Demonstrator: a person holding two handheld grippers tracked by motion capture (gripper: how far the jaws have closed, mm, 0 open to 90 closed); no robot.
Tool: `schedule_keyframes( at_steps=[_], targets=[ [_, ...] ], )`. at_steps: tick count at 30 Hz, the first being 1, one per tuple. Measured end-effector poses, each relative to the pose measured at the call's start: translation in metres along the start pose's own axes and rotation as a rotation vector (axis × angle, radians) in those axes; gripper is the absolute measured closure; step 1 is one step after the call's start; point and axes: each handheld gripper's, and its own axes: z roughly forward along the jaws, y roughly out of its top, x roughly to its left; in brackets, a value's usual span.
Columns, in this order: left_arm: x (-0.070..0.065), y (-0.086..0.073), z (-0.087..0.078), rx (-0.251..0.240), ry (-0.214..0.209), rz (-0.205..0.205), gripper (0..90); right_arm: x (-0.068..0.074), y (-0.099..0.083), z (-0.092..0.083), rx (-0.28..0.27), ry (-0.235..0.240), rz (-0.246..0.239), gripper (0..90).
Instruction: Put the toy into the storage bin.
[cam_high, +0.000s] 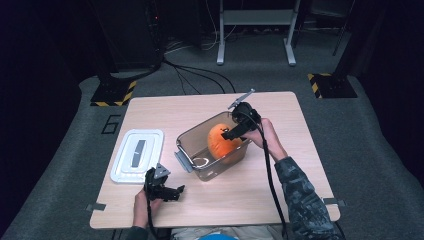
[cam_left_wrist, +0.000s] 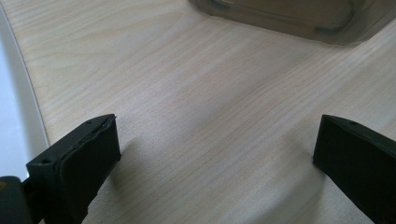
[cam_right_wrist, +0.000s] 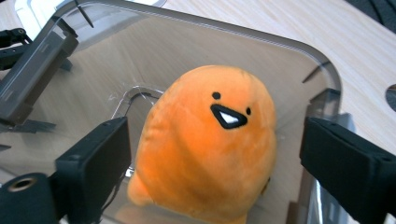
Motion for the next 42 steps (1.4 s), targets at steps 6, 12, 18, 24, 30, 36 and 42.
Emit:
schedule_keyframes(
  at_steps=[6,12,18,24,30,36,42],
  targets=[
    [0.000,0.000,0.000,0.000,0.001,0.002,0.2,-0.001,-0.015,-0.016,-0.035,-0.025,0.009,2.8],
    [0.000,0.000,0.000,0.000,0.001,0.001,0.1,-0.005,-0.035,-0.031,-0.068,-0.057,0.035,1.3],
    [0.000,0.000,0.000,0.000,0.000,0.000,0.1,-0.012,-0.060,-0.041,-0.106,-0.082,0.061,1.3],
    [0.000,0.000,0.000,0.000,0.000,0.000,0.1,-0.015,-0.083,-0.049,-0.129,-0.109,0.088,1.3],
    [0.000,0.000,0.000,0.000,0.001,0.000,0.1,-0.021,-0.108,-0.047,-0.131,-0.138,0.137,0.6],
    [0.000,0.000,0.000,0.000,0.001,0.000,0.1,-0.029,-0.138,-0.037,-0.143,-0.157,0.198,0.4],
    [0.000,0.000,0.000,0.000,0.001,0.000,0.1,-0.038,-0.163,-0.024,-0.140,-0.151,0.251,0.0]
  ],
)
